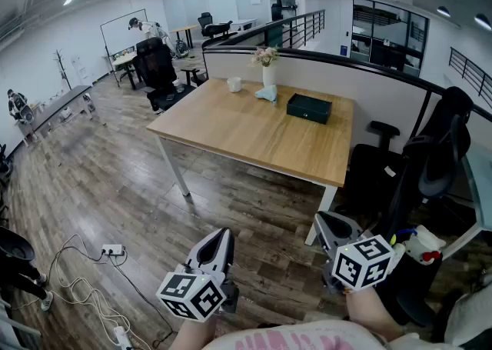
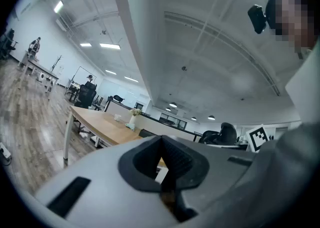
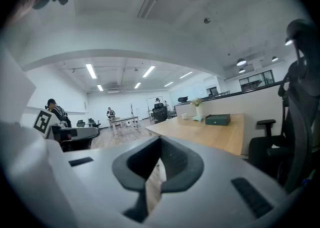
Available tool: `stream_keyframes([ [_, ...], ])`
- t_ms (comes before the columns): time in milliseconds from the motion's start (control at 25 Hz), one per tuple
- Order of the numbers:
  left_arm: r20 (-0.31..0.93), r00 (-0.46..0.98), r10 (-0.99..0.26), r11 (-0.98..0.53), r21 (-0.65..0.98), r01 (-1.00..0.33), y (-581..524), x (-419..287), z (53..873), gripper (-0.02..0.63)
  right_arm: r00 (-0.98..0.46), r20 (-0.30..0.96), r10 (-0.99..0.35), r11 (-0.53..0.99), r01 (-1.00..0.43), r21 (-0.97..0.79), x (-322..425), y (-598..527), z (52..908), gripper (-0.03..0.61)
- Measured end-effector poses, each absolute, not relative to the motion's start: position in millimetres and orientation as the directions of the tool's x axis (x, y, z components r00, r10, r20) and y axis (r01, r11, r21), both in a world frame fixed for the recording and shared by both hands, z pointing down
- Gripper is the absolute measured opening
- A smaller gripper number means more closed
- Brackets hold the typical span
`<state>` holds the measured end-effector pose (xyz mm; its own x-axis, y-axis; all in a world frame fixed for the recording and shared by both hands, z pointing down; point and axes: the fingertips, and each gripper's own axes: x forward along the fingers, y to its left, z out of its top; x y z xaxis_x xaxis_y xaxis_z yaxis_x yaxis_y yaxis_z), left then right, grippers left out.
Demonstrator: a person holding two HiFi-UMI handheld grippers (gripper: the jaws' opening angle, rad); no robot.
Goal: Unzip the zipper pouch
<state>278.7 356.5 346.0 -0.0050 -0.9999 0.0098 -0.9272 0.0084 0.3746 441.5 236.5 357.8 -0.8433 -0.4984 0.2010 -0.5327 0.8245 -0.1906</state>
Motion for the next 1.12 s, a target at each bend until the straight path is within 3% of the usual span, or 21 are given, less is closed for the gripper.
stream_keyframes([
  [480, 0.041, -0.009, -0.999, 0.025, 0.4, -0.916, 341.3, 257.8, 362.4, 0.002, -0.835, 0.264, -0.482, 0.806, -0.541, -0.239, 426.0, 218.8, 388.0, -0.005],
  [760, 0.01, 0.034, -0.999, -0.027, 0.42, -0.907, 279.1, 196.7, 355.4, 0.002, -0.821, 0.275, -0.5, 0.715, -0.57, -0.405, 379.9, 172.2, 398.5, -0.004],
  [1120, -0.02, 0.064, -0.998, -0.067, 0.414, -0.908, 207.6, 93.0, 327.4, 0.002, -0.774, 0.223, -0.593, 0.65, -0.623, -0.435, 293.8, 98.8, 373.7, -0.003],
])
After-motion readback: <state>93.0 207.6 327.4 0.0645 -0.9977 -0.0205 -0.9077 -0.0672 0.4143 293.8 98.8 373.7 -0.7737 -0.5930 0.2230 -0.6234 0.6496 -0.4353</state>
